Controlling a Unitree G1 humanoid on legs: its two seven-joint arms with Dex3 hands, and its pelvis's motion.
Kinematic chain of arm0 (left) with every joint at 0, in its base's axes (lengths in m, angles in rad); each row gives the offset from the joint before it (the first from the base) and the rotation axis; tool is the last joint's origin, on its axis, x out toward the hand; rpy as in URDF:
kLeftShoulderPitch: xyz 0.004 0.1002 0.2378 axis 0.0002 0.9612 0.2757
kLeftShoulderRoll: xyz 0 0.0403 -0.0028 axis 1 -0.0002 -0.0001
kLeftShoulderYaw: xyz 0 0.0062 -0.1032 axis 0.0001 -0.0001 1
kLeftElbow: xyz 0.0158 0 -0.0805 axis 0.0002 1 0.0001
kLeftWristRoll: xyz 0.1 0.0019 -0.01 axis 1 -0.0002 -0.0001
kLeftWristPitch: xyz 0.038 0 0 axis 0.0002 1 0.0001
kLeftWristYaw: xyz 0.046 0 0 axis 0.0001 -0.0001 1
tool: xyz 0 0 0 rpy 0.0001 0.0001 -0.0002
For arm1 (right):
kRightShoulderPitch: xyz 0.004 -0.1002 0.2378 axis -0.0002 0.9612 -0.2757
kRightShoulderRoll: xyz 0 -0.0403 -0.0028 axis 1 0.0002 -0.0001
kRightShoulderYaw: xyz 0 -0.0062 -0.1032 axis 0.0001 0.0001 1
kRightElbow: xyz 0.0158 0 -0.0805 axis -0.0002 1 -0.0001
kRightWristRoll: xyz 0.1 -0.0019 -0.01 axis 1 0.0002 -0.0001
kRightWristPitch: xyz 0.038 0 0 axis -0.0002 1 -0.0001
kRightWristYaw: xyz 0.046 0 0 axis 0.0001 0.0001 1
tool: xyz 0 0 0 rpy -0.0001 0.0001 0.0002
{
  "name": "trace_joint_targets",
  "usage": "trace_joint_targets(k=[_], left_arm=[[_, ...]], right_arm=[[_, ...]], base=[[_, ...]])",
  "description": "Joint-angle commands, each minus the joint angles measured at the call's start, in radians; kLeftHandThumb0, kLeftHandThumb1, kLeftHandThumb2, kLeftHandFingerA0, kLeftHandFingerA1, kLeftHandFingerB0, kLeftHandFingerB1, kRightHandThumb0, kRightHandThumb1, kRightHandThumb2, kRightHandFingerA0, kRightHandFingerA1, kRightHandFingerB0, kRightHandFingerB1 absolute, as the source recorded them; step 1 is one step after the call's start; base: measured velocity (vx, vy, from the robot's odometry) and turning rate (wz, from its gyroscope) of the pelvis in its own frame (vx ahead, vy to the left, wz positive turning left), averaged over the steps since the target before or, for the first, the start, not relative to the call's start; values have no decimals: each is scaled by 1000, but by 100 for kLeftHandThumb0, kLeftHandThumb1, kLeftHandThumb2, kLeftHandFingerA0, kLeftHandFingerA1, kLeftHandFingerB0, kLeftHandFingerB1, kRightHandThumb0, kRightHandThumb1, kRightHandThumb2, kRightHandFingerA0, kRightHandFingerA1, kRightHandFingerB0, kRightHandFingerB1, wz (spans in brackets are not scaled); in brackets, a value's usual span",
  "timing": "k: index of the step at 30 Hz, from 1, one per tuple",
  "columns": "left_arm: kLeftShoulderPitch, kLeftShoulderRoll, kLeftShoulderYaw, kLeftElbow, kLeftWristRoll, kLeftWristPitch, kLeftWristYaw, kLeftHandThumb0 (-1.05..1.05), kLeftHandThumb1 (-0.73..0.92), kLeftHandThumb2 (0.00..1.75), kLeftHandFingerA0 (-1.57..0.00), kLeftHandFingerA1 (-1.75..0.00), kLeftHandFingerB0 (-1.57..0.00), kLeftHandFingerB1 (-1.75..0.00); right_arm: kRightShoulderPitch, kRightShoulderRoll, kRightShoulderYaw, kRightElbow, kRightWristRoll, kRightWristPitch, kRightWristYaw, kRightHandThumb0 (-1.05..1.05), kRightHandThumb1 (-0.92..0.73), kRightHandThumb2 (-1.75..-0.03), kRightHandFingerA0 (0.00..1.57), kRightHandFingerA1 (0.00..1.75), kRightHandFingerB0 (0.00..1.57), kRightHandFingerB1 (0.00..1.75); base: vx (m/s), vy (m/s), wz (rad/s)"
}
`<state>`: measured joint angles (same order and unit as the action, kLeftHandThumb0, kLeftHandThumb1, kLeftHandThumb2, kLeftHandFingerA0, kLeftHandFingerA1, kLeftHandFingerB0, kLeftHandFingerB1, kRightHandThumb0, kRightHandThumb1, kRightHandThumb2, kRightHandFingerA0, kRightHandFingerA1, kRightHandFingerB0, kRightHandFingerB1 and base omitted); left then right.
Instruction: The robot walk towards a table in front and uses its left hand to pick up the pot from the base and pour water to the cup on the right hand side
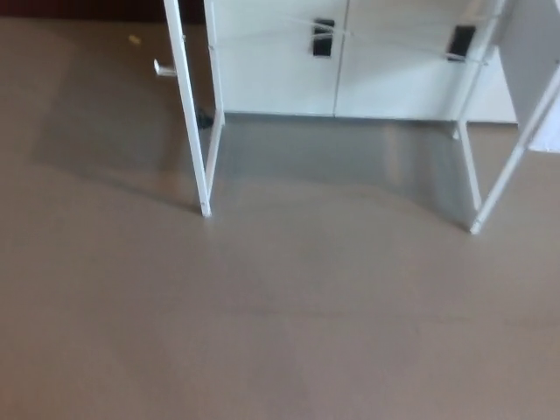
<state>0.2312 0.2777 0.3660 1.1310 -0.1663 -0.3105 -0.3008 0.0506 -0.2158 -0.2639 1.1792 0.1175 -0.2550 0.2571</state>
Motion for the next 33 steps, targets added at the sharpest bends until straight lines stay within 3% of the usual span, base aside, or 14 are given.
trace_joint_targets(k=[1,2,7,8,11,12,21,22,25,26,28,29,31,33], left_arm=[[30,8,3,15,-9,-50,-25,-46,40,78,-48,-53,-33,-49],[29,9,1,20,-7,-49,-24,-41,55,59,-56,-39,-40,-37],[29,10,3,35,-8,-50,-24,-40,54,56,-54,-38,-41,-36],[33,9,5,32,-12,-53,-30,-40,53,56,-54,-39,-40,-37],[41,4,11,16,-22,-45,-40,-40,53,56,-55,-39,-40,-37],[42,4,10,15,-21,-45,-39,-39,53,58,-55,-39,-39,-37],[39,5,8,27,-18,-55,-40,-41,51,57,-57,-38,-42,-37],[30,8,5,27,-13,-54,-32,-49,38,78,-50,-53,-36,-50],[25,9,3,28,-11,-53,-28,-49,38,78,-50,-53,-36,-50],[24,10,1,22,-11,-42,-29,-42,52,58,-57,-40,-41,-38],[23,9,-2,15,-7,-45,-21,-43,52,57,-57,-39,-41,-38],[23,8,-4,10,-6,-43,-14,-50,38,78,-48,-53,-36,-50],[23,8,-4,8,-6,-41,-12,-50,38,78,-48,-53,-36,-50],[15,11,-5,21,-6,-48,-22,-43,52,57,-56,-39,-40,-37]], right_arm=[[25,-23,12,14,-13,-29,15,-59,-38,-57,71,74,43,60],[26,-22,5,11,-1,-25,30,-57,-38,-58,71,75,42,61],[31,-21,10,11,-1,-24,36,-59,-39,-57,71,75,42,60],[30,-22,12,16,-3,-26,36,-61,-28,-79,68,78,40,64],[29,-23,18,22,-7,-27,30,-61,-28,-79,68,77,39,63],[29,-23,17,21,-4,-28,34,-58,-38,-57,71,75,42,60],[24,-25,28,28,-11,-33,30,-57,-40,-56,67,73,40,58],[17,-24,28,27,-9,-23,26,-56,-39,-58,73,73,41,58],[13,-23,27,28,-8,-19,25,-56,-39,-58,73,73,41,58],[14,-25,33,28,-16,-27,23,-60,-41,-57,77,74,42,60],[13,-24,32,21,-13,-23,24,-59,-41,-56,79,74,43,60],[17,-22,34,4,-12,-19,24,-59,-40,-57,78,74,42,60],[21,-22,35,-5,-11,-17,24,-59,-40,-57,78,74,42,60],[22,-22,37,-18,-11,-23,30,-57,-30,-81,70,77,37,64]], base=[[401,-121,33],[390,-118,-1],[336,-57,-7],[311,67,-19],[314,120,-23],[442,176,-21],[369,197,1],[332,23,13],[325,-33,15],[415,-97,14],[484,-107,-20],[467,-240,16],[458,-185,38],[449,-170,1]])
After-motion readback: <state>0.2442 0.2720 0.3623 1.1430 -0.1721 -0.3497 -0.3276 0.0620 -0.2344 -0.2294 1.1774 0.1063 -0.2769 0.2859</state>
